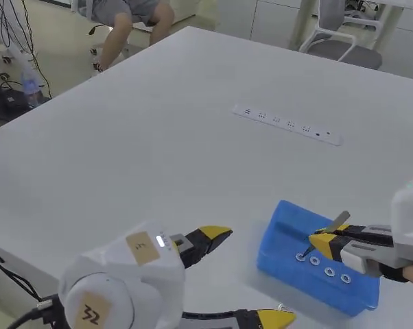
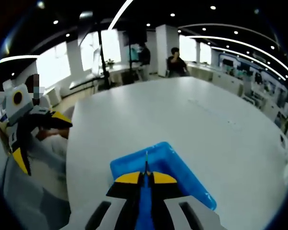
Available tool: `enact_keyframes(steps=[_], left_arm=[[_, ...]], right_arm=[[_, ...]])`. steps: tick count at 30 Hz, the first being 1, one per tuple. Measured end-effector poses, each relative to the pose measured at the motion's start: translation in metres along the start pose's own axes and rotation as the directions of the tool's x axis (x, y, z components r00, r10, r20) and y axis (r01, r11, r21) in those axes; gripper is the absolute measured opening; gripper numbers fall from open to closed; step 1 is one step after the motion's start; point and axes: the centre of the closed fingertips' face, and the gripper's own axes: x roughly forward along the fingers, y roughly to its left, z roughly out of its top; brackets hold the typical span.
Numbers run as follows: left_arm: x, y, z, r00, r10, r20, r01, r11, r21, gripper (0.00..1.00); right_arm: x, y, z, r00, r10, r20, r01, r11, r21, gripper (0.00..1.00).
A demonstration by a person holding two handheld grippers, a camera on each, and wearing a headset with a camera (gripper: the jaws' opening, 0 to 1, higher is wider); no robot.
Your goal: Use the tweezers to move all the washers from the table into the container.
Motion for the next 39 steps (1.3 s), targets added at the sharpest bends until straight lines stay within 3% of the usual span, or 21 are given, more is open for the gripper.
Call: enact_keyframes(steps=[8, 11, 15, 22, 27, 36, 39], left_arm=[[0.001, 0.001, -0.001, 1.0, 0.0, -0.004, 0.0, 1.0, 0.005, 0.69], [0.001, 0.001, -0.002, 1.0, -0.003, -0.008, 0.003, 1.0, 0.007, 0.69], [0.001, 0.001, -0.002, 1.0, -0.002, -0.009, 0.002, 1.0, 0.009, 0.69], [0.001, 0.001, -0.002, 0.9999, -0.002, -0.012, 0.002, 1.0, 0.008, 0.68], [0.002, 0.001, -0.003, 0.9998, -0.006, -0.017, 0.006, 1.0, 0.01, 0.68], [0.002, -0.001, -0.004, 0.9996, -0.01, -0.027, 0.01, 1.0, 0.013, 0.68], [0.002, -0.001, -0.005, 0.9994, -0.012, -0.032, 0.012, 1.0, 0.015, 0.68]], right_arm=[[-0.018, 0.017, 0.024, 0.998, -0.007, 0.063, 0.01, 0.999, -0.042, 0.04], [-0.023, 0.029, 0.035, 0.9954, 0.022, 0.093, -0.017, 0.999, -0.051, 0.04], [-0.022, 0.042, 0.036, 0.9935, 0.065, 0.094, -0.058, 0.996, -0.069, 0.04], [-0.013, 0.058, 0.017, 0.9894, 0.134, 0.055, -0.133, 0.991, -0.034, 0.04], [-0.005, 0.063, -0.006, 0.9858, 0.168, 0.004, -0.168, 0.986, -0.001, 0.04], [0.011, 0.064, -0.037, 0.9782, 0.202, -0.05, -0.198, 0.977, 0.074, 0.04], [0.014, 0.065, -0.044, 0.9772, 0.199, -0.073, -0.194, 0.978, 0.07, 0.04]])
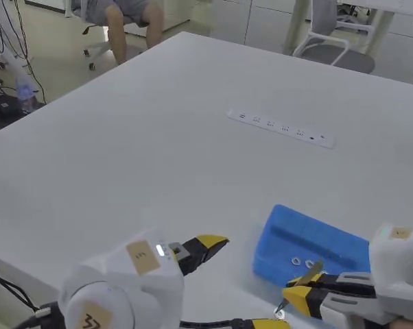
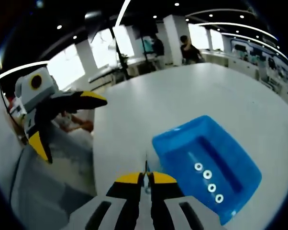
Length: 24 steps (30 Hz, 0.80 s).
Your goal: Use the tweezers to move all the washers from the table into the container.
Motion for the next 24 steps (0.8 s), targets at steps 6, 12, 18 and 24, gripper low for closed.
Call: enact_keyframes(steps=[6, 12, 18, 24], left_arm=[[0.0, 0.0, 0.0, 1.0, 0.001, -0.003, -0.001, 1.0, 0.001, 0.68], [0.0, 0.0, 0.001, 1.0, 0.0, 0.001, 0.0, 1.0, -0.007, 0.68], [-0.001, 0.002, 0.002, 0.9999, 0.007, 0.009, -0.007, 1.0, -0.016, 0.68], [-0.002, 0.003, 0.001, 0.9999, 0.011, 0.012, -0.011, 1.0, -0.013, 0.68]], right_arm=[[0.0, 0.0, -0.004, 0.9998, -0.002, -0.017, 0.002, 1.0, -0.02, 0.04], [0.001, 0.006, -0.003, 0.9998, 0.003, -0.021, -0.003, 0.999, -0.032, 0.04], [0.001, 0.013, -0.006, 0.9989, -0.008, -0.045, 0.001, 0.989, -0.147, 0.04], [0.004, 0.027, -0.011, 0.9979, -0.023, -0.061, 0.0, 0.937, -0.349, 0.04]])
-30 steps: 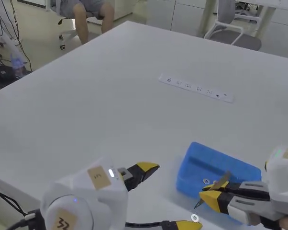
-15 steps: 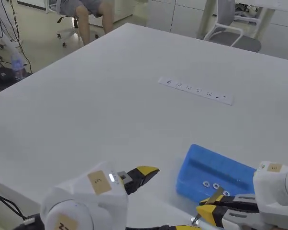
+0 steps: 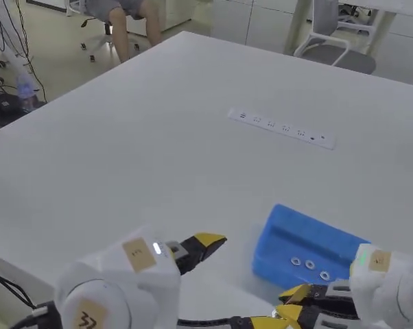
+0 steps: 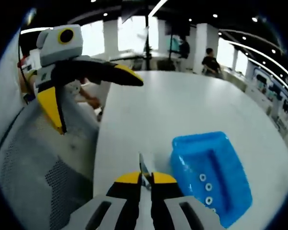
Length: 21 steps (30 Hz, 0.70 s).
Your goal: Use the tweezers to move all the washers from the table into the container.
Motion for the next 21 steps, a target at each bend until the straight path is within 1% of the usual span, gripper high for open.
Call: enact_keyframes(steps=[1, 4, 5, 6, 7, 8, 10, 12, 14, 17, 21], left_arm=[[0.0, 0.0, 0.0, 1.0, 0.0, 0.0, 0.0, 1.0, 0.0, 0.68], [0.0, 0.0, -0.001, 1.0, -0.002, -0.003, 0.002, 1.0, 0.002, 0.68], [0.0, 0.0, -0.001, 1.0, -0.001, -0.004, 0.001, 1.0, 0.004, 0.68], [0.0, 0.0, -0.001, 1.0, -0.001, -0.004, 0.001, 1.0, 0.004, 0.68], [0.0, 0.0, -0.001, 1.0, 0.0, -0.004, 0.0, 1.0, 0.003, 0.68], [0.0, 0.0, -0.001, 1.0, 0.002, -0.002, -0.002, 1.0, 0.003, 0.68], [0.0, 0.001, 0.0, 1.0, 0.003, 0.002, -0.003, 1.0, 0.0, 0.68], [0.0, 0.001, 0.0, 1.0, 0.003, 0.001, -0.003, 1.0, 0.0, 0.68], [0.0, 0.001, 0.0, 1.0, 0.004, 0.0, -0.004, 1.0, 0.001, 0.68], [0.0, 0.001, 0.0, 1.0, 0.006, 0.004, -0.006, 1.0, 0.0, 0.68], [0.0, 0.001, 0.0, 1.0, 0.004, 0.002, -0.004, 1.0, 0.001, 0.68]], right_arm=[[0.0, 0.002, 0.0, 1.0, -0.001, 0.002, 0.001, 1.0, -0.006, 0.04], [0.001, 0.0, 0.0, 0.9999, -0.008, 0.007, 0.008, 0.999, -0.046, 0.03], [0.0, -0.001, 0.0, 0.9999, -0.012, 0.009, 0.013, 0.999, -0.04, 0.03], [0.0, -0.003, 0.0, 0.9995, -0.02, 0.023, 0.02, 1.0, 0.002, 0.03], [0.0, -0.004, 0.0, 0.9991, -0.027, 0.033, 0.027, 0.999, 0.022, 0.03], [-0.001, -0.007, -0.001, 0.9983, -0.036, 0.046, 0.033, 0.998, 0.058, 0.03], [-0.003, -0.008, -0.002, 0.9977, -0.043, 0.053, 0.038, 0.994, 0.106, 0.03], [-0.006, -0.009, -0.005, 0.9979, -0.046, 0.046, 0.04, 0.991, 0.127, 0.03], [-0.009, -0.006, -0.006, 0.9985, -0.043, 0.036, 0.038, 0.991, 0.131, 0.03], [-0.017, -0.002, -0.002, 0.9981, -0.033, 0.051, 0.024, 0.986, 0.163, 0.03], [-0.027, -0.004, 0.006, 0.9969, -0.032, 0.072, 0.018, 0.982, 0.188, 0.03]])
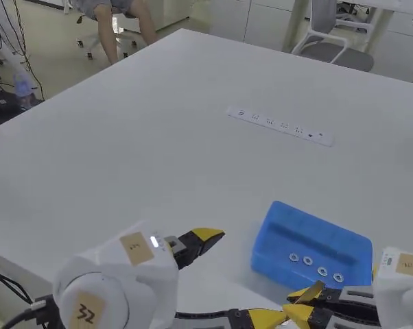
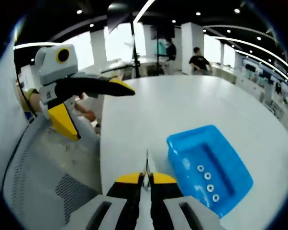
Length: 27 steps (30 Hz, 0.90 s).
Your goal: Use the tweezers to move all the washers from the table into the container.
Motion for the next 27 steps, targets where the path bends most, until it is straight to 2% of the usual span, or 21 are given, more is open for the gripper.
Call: enact_keyframes(steps=[4, 7, 14, 20, 27], left_arm=[[0.0, 0.0, 0.0, 1.0, 0.0, -0.001, 0.0, 1.0, 0.0, 0.68], [0.0, 0.0, 0.0, 1.0, 0.001, -0.001, -0.001, 1.0, -0.001, 0.68], [0.001, 0.0, 0.0, 1.0, 0.0, -0.001, 0.0, 1.0, 0.0, 0.68], [0.001, 0.0, 0.001, 1.0, 0.001, -0.001, -0.001, 1.0, 0.0, 0.68], [0.001, 0.001, 0.0, 1.0, 0.004, -0.002, -0.004, 1.0, -0.001, 0.67]], right_arm=[[-0.012, -0.008, 0.007, 0.9997, -0.019, -0.013, 0.019, 0.999, 0.029, 0.03], [-0.024, -0.016, 0.021, 0.9991, -0.028, 0.031, 0.026, 0.998, 0.064, 0.03], [-0.037, -0.03, 0.036, 0.9955, -0.058, 0.076, 0.05, 0.993, 0.107, 0.03], [-0.039, -0.038, 0.046, 0.993, -0.074, 0.092, 0.062, 0.99, 0.126, 0.03], [-0.031, -0.051, 0.062, 0.989, -0.092, 0.117, 0.072, 0.984, 0.165, 0.03]])
